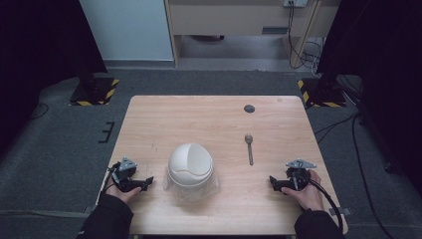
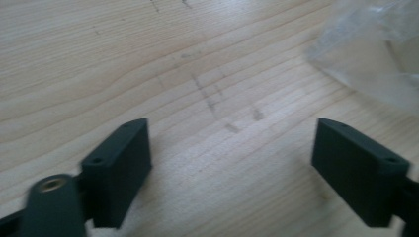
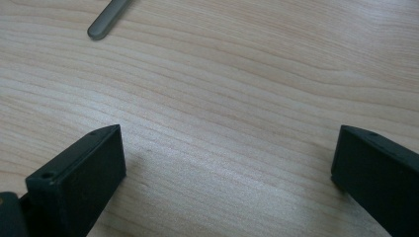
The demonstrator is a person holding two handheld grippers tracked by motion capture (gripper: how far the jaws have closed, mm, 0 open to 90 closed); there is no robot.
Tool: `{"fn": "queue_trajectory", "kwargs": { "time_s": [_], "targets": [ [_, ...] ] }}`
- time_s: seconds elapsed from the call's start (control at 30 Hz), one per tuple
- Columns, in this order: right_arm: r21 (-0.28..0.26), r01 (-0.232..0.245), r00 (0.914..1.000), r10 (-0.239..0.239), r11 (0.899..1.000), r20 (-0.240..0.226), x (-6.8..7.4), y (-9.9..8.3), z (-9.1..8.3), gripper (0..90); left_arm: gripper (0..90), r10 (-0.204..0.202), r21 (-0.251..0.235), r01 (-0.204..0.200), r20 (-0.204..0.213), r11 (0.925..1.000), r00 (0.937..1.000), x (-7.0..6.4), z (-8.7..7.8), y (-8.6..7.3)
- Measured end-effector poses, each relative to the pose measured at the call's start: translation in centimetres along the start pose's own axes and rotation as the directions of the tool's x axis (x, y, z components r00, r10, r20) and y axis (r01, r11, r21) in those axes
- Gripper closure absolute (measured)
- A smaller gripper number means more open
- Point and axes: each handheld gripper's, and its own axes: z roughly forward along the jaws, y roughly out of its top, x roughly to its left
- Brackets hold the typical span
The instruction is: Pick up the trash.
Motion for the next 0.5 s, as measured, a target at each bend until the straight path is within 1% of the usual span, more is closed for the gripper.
{"fn": "queue_trajectory", "kwargs": {
  "time_s": [0.03, 0.1, 0.13, 0.17, 0.2, 0.23, 0.27, 0.33, 0.4, 0.43, 0.47, 0.5],
  "targets": [
    [-0.001, -0.001, 1.0000, 0.001, 1.000, 0.001, 0.0, 0.0, 0.0, 0.5, 19.2, 0.000, 0.000, 0.000, 0.000, 1.0000, 1.0000, 0.0, 0.0, 0.0],
    [-0.001, -0.002, 1.0000, 0.002, 1.000, 0.002, 0.0, 0.0, 0.0, 0.5, 20.8, 0.008, -0.043, -0.008, -0.011, 0.9990, 0.9999, -0.2, -0.5, 0.3],
    [-0.001, -0.003, 1.0000, 0.003, 1.000, 0.004, 0.0, 0.0, 0.0, 0.5, 21.4, 0.002, -0.065, -0.003, -0.015, 0.9979, 0.9999, -0.4, -0.8, 0.5],
    [-0.001, -0.003, 1.0000, 0.003, 1.000, 0.005, 0.0, 0.0, 0.0, 0.5, 21.5, -0.008, -0.093, 0.007, -0.013, 0.9956, 0.9999, -0.5, -1.1, 0.6],
    [-0.001, -0.004, 1.0000, 0.004, 1.000, 0.005, 0.0, 0.0, 0.0, 0.5, 21.6, -0.031, -0.149, 0.029, -0.009, 0.9884, 0.9995, -0.9, -1.8, 0.9],
    [-0.001, -0.004, 1.0000, 0.004, 1.000, 0.005, 0.0, 0.0, 0.0, 0.5, 21.6, -0.031, -0.149, 0.029, -0.009, 0.9884, 0.9995, -0.9, -1.8, 0.9],
    [-0.001, -0.004, 1.0000, 0.004, 1.000, 0.006, 0.0, 0.0, 0.0, 0.5, 21.6, -0.043, -0.177, 0.041, -0.007, 0.9834, 0.9991, -1.1, -2.1, 1.0],
    [0.000, -0.007, 1.0000, 0.007, 1.000, 0.007, 0.1, 0.0, 0.0, 0.5, 21.5, -0.066, -0.232, 0.064, -0.001, 0.9707, 0.9978, -1.5, -2.8, 1.3],
    [0.000, -0.008, 0.9999, 0.008, 1.000, 0.008, 0.1, 0.0, 0.0, 0.5, 21.5, -0.083, -0.283, 0.081, 0.005, 0.9556, 0.9966, -2.0, -3.5, 1.5],
    [0.000, -0.009, 0.9999, 0.009, 1.000, 0.009, 0.1, 0.0, 0.0, 0.5, 21.5, -0.088, -0.329, 0.085, 0.005, 0.9405, 0.9961, -2.6, -4.1, 1.8],
    [0.000, -0.009, 0.9999, 0.009, 1.000, 0.009, 0.1, 0.0, 0.0, 0.5, 21.5, -0.088, -0.329, 0.085, 0.005, 0.9405, 0.9961, -2.6, -4.1, 1.8],
    [0.000, -0.009, 0.9999, 0.009, 1.000, 0.010, 0.1, 0.0, 0.0, 0.5, 21.5, -0.092, -0.351, 0.088, 0.006, 0.9321, 0.9958, -2.9, -4.4, 2.0]
  ]
}}
